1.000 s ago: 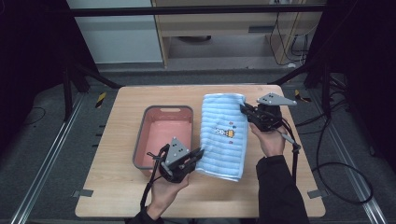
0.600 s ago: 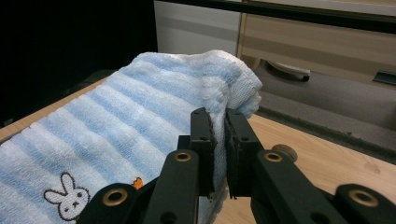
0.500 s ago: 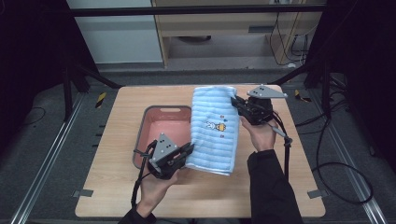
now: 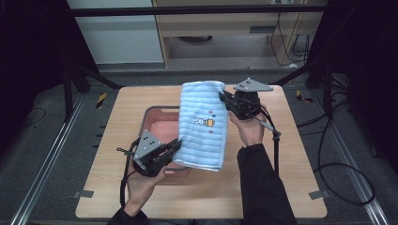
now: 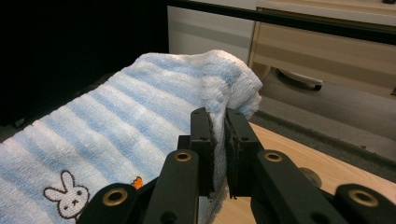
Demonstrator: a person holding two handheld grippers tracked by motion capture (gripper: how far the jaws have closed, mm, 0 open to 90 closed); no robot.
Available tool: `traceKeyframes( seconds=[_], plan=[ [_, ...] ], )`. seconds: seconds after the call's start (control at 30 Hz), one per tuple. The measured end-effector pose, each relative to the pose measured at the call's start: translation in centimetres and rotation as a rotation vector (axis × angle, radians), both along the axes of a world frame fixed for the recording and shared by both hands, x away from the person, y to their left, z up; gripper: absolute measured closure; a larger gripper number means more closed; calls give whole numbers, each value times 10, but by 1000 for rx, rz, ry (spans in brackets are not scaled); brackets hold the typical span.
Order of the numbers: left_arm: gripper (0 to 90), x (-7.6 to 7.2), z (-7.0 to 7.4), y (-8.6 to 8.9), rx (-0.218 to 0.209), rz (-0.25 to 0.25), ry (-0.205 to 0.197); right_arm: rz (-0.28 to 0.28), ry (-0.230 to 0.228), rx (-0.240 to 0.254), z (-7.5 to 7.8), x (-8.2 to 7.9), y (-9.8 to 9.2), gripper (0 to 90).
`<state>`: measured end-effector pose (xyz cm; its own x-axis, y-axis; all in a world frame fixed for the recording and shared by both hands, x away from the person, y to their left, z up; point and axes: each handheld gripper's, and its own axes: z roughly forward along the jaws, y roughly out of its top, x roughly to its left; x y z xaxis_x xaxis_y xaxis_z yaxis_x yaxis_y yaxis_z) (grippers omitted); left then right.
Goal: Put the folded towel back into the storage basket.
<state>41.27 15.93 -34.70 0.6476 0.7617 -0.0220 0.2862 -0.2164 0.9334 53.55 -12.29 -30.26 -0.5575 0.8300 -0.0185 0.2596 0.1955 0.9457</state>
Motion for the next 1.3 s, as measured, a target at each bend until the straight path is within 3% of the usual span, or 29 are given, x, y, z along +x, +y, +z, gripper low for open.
traceKeyframes(
  seconds=[0.47,0.87,1.3],
  plan=[
    [860,3,1,37,-21,62,1,44,-10,-8,7,14,42,833],
    [860,8,-7,59,-6,116,15,74,7,-2,-3,28,70,833],
    [860,20,-20,76,8,167,50,105,19,-30,-16,48,103,834]
  ],
)
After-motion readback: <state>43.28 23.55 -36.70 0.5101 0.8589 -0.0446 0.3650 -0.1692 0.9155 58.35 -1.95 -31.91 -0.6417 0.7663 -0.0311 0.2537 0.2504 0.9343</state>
